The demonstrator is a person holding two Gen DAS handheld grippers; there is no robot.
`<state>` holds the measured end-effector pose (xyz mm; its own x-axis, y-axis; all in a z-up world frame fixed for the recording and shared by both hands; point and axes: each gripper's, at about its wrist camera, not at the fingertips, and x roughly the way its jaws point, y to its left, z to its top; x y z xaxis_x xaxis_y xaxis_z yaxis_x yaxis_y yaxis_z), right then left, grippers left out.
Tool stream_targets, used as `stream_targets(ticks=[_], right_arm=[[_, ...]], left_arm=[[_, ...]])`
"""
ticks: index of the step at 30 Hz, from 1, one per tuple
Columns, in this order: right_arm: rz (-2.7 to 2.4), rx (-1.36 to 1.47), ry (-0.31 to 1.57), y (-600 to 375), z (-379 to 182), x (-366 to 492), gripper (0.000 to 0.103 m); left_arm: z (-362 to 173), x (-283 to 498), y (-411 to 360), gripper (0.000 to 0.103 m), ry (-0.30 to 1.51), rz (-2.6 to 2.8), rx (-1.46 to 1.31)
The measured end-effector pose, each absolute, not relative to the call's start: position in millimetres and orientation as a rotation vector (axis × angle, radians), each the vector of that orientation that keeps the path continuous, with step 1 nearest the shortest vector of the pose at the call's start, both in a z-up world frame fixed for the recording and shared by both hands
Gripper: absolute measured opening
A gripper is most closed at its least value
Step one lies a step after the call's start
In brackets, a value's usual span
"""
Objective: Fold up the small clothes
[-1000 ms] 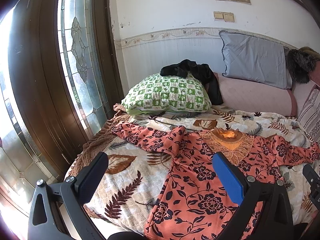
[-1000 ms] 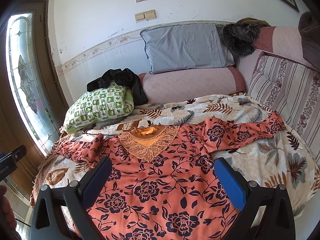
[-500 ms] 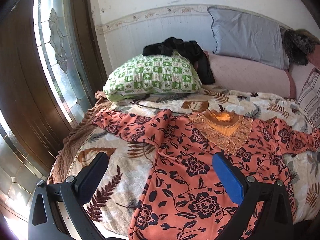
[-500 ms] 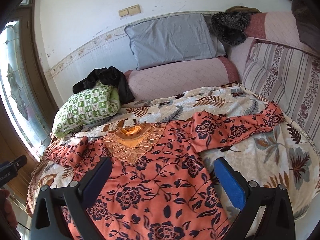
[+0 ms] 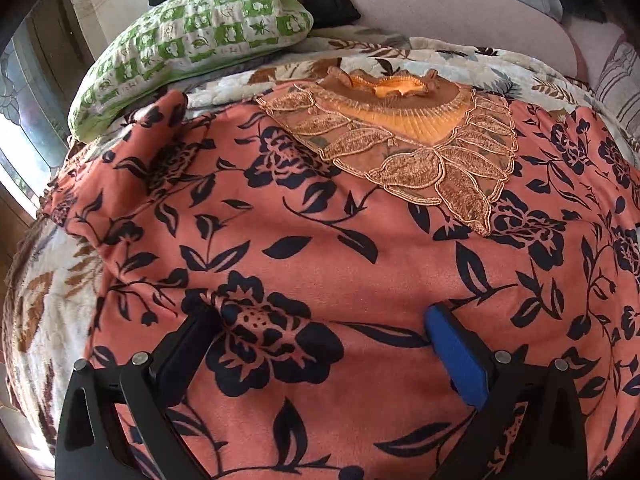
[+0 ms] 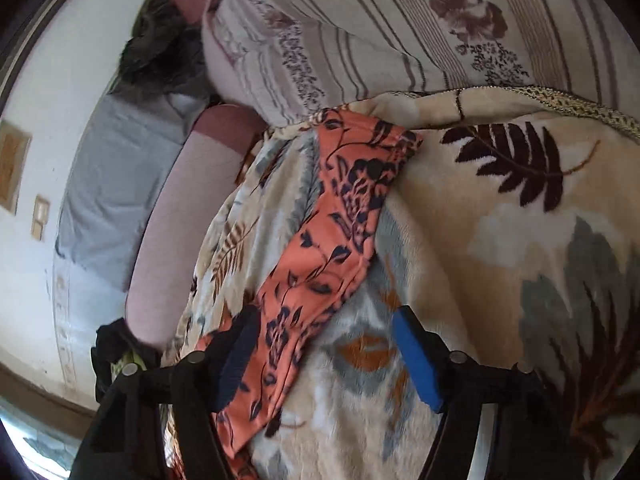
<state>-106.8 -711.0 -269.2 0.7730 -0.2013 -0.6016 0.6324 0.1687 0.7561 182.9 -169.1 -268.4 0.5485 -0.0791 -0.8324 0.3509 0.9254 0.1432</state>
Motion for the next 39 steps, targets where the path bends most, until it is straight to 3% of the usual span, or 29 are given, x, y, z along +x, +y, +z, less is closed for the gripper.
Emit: stream_targets(ticks=[5,7,9,10,14,23,27,31,35,37,38,39], right_arm=[[-0.67,1.4,0.374,-762.0,-307.3,-81.2,0.05],[-0.689,1.426,0.366,-771.8,-317.0,-72.4,0.036],[-0.75,1.38,0.367,-776.4,-314.7,-66.9,0.012],[-0.765,1.359,0.369,-777.4,-312.1,-64.0,0.008],[-0.715,1.248,0.315,-757.7,-268.4,-47.8,0.006],[-0.223,1.015,0.277,-590.9,-115.2,66.5,0.006],[-0.048,0.953,0.348,-479.0,-101.4,136.8,0.006],[0.049,0.945,0.462,-374.5,-130.1,202.4,0.006],[0.059,0.905,0.66,-285.3,-179.7,252.8,0.013],[0.1,0.851,0.831,-247.1,-204.5,273.0,0.036],[0.151,0.844,0.889,-234.3,-214.7,279.9,0.067],[0.197,0.852,0.905,-225.4,-220.7,279.5,0.081]], left_arm=[[-268.8,187.5,-166.3,0.103,0.942,-0.258,0.273],[-269.3,188.8,-166.2,0.103,0.937,-0.255,0.278],[-269.4,189.6,-166.2,0.103,0.941,-0.257,0.279],[-268.7,189.3,-166.3,0.103,0.946,-0.261,0.279],[-259.8,192.6,-163.4,0.103,0.978,-0.297,0.293],[-190.7,209.6,-84.2,0.103,0.696,-0.042,0.187],[-182.1,217.9,-34.1,0.103,0.655,0.095,0.153],[-176.8,219.7,5.0,0.103,0.635,0.171,0.114],[-176.0,229.9,26.4,0.103,0.66,0.225,0.062],[-176.3,235.3,31.3,0.103,0.679,0.235,0.034],[-175.8,236.5,34.0,0.103,0.685,0.235,0.021],[-175.0,237.2,35.6,0.103,0.687,0.235,0.008]])
